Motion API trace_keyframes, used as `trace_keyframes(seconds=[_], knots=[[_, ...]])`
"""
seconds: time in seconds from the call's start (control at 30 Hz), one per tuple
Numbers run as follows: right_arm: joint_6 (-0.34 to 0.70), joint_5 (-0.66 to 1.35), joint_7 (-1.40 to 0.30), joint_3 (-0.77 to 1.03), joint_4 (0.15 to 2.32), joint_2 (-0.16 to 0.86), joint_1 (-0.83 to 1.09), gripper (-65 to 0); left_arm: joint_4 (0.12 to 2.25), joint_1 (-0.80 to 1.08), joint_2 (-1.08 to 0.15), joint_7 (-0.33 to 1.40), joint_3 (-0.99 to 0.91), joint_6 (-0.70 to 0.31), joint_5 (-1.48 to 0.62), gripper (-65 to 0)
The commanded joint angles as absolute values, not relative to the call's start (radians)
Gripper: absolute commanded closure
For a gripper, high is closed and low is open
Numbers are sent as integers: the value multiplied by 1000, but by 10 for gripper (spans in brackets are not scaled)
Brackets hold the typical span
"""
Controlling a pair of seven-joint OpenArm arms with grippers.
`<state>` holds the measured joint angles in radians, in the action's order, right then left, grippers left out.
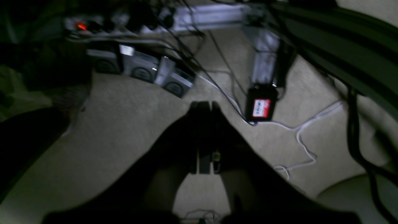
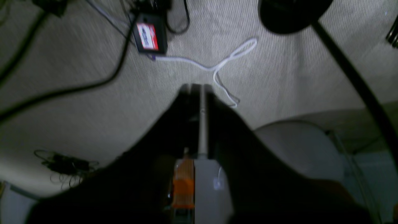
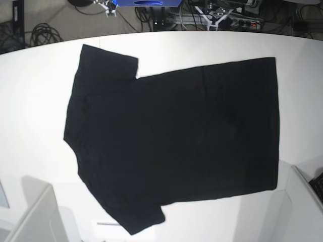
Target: Fold the T-shirt properly
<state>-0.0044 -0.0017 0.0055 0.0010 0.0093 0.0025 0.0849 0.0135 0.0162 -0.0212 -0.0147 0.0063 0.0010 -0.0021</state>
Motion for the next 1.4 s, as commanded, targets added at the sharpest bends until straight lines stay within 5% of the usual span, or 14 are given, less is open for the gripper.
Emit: trace_keyframes(seconds=[0.0,0.1,0.17,0.23,0.33,0.5,0.67,0.73,0.83,0.93,1.37], knots=[[-8,1,1,4,10,5,91,-155,15,28,-27,-7,10,7,2,0],[-7,1,1,1,10,2,90,-372,84,54,-28,-8,1,7,-5,-2],[-7,-2,4,-1,10,2,90,-405,139,81,-28,1,8,7,-5,-3],[-7,-2,1,-1,10,5,90,-309,154,96,-30,-1,1,7,-5,-5],[-7,-2,4,-1,10,7,90,0,153,99,-27,2,-1,7,-5,-5],[-7,-1,1,2,10,7,90,0,153,97,-27,4,-1,7,-7,-21],[-7,-2,5,-2,10,8,91,0,151,105,-28,4,-1,7,-7,-285],[-7,-2,7,-2,10,10,91,0,151,105,-28,4,-1,7,-7,-334],[-7,-4,4,-4,10,10,99,0,151,105,-28,4,-1,7,-7,-234],[-7,-5,2,-4,10,10,97,0,151,105,-28,4,7,7,-7,0],[-7,2,-1,51,216,28,205,0,236,197,-47,-5,10,5,-5,0]])
